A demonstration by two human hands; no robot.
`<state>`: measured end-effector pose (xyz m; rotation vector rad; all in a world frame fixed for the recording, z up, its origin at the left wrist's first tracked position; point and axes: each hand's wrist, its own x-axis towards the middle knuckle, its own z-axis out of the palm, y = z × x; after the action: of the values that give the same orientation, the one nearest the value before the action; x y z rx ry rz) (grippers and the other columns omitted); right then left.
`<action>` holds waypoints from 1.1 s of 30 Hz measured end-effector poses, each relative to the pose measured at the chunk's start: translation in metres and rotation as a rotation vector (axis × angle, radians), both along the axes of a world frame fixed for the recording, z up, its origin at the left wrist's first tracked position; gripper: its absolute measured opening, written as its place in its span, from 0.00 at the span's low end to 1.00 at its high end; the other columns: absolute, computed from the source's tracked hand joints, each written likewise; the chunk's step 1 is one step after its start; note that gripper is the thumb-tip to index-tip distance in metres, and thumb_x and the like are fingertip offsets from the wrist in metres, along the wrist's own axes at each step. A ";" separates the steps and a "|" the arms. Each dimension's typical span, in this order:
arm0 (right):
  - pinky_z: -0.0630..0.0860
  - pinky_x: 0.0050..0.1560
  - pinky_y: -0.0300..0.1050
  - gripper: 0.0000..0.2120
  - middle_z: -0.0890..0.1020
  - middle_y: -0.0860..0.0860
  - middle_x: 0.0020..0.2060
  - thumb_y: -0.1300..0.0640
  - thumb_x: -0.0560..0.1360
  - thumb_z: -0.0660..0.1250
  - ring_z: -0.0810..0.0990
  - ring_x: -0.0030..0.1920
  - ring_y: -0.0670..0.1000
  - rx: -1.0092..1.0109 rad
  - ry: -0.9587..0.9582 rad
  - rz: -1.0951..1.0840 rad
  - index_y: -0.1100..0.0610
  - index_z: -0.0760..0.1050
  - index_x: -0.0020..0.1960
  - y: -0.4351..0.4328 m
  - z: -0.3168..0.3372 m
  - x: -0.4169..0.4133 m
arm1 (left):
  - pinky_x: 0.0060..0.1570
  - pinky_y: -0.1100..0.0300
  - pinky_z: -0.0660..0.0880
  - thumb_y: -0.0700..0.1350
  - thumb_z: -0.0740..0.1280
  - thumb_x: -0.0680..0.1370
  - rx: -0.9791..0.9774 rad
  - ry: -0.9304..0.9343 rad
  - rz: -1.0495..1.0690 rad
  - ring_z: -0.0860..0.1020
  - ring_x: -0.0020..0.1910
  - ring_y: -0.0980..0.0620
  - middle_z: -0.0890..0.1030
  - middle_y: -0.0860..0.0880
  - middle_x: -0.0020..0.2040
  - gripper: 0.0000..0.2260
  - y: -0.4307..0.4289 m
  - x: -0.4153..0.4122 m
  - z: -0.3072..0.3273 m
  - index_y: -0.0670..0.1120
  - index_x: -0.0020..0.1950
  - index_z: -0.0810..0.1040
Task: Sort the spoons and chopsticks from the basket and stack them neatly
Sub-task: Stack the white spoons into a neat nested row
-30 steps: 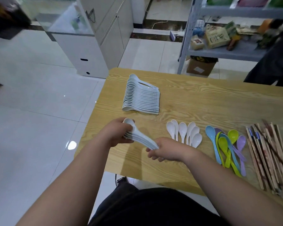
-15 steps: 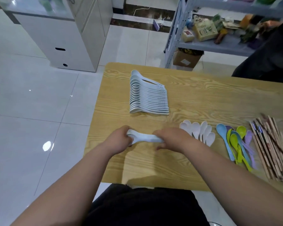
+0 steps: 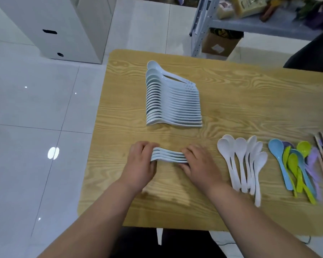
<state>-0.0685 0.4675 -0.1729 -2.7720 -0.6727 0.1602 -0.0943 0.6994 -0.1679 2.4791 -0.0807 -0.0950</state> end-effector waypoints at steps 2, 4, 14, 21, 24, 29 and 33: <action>0.70 0.69 0.65 0.24 0.77 0.57 0.64 0.46 0.77 0.67 0.73 0.68 0.60 0.012 -0.006 -0.025 0.61 0.75 0.67 -0.001 -0.011 -0.002 | 0.63 0.56 0.65 0.37 0.63 0.72 0.023 -0.051 -0.009 0.75 0.56 0.40 0.76 0.41 0.56 0.21 0.000 0.002 -0.003 0.42 0.65 0.77; 0.64 0.73 0.66 0.29 0.71 0.59 0.72 0.41 0.80 0.59 0.67 0.74 0.61 -0.005 0.009 -0.029 0.59 0.71 0.73 0.001 -0.015 -0.004 | 0.64 0.56 0.65 0.32 0.68 0.70 0.042 -0.101 -0.008 0.75 0.56 0.39 0.76 0.40 0.56 0.23 -0.001 0.004 -0.003 0.39 0.65 0.76; 0.57 0.75 0.67 0.26 0.56 0.63 0.79 0.44 0.83 0.55 0.53 0.80 0.64 -0.067 -0.086 0.031 0.47 0.60 0.79 -0.004 -0.024 0.022 | 0.56 0.49 0.70 0.41 0.74 0.70 0.143 -0.366 0.062 0.71 0.52 0.43 0.73 0.44 0.54 0.18 -0.007 0.029 -0.003 0.37 0.56 0.75; 0.57 0.73 0.72 0.28 0.58 0.59 0.80 0.53 0.82 0.65 0.51 0.80 0.66 -0.040 -0.196 0.020 0.45 0.61 0.79 0.002 -0.024 0.049 | 0.60 0.48 0.69 0.44 0.80 0.67 0.187 -0.282 0.208 0.67 0.57 0.43 0.69 0.43 0.58 0.23 -0.008 0.055 -0.007 0.42 0.57 0.74; 0.58 0.73 0.72 0.30 0.59 0.58 0.80 0.58 0.79 0.69 0.52 0.79 0.68 -0.036 -0.233 0.023 0.45 0.64 0.78 0.002 -0.027 0.059 | 0.64 0.44 0.70 0.45 0.78 0.68 0.116 -0.237 0.217 0.64 0.65 0.43 0.70 0.38 0.65 0.23 -0.010 0.066 -0.001 0.41 0.58 0.74; 0.59 0.73 0.71 0.29 0.64 0.59 0.78 0.62 0.79 0.67 0.56 0.77 0.71 -0.024 -0.244 0.057 0.47 0.67 0.77 0.001 -0.031 0.063 | 0.74 0.42 0.62 0.46 0.77 0.69 0.091 -0.125 0.078 0.57 0.78 0.38 0.58 0.38 0.78 0.40 -0.005 0.086 0.007 0.40 0.77 0.63; 0.62 0.72 0.70 0.27 0.69 0.60 0.75 0.64 0.78 0.69 0.63 0.76 0.68 0.027 -0.251 0.057 0.48 0.71 0.74 0.002 -0.030 0.064 | 0.76 0.35 0.50 0.64 0.71 0.69 0.447 -0.055 -0.204 0.45 0.80 0.36 0.50 0.41 0.82 0.47 -0.009 0.104 0.015 0.47 0.81 0.57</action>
<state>-0.0042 0.4697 -0.2031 -2.7736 -0.8080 -0.1880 0.0100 0.6901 -0.1533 2.9138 -0.3720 -0.1448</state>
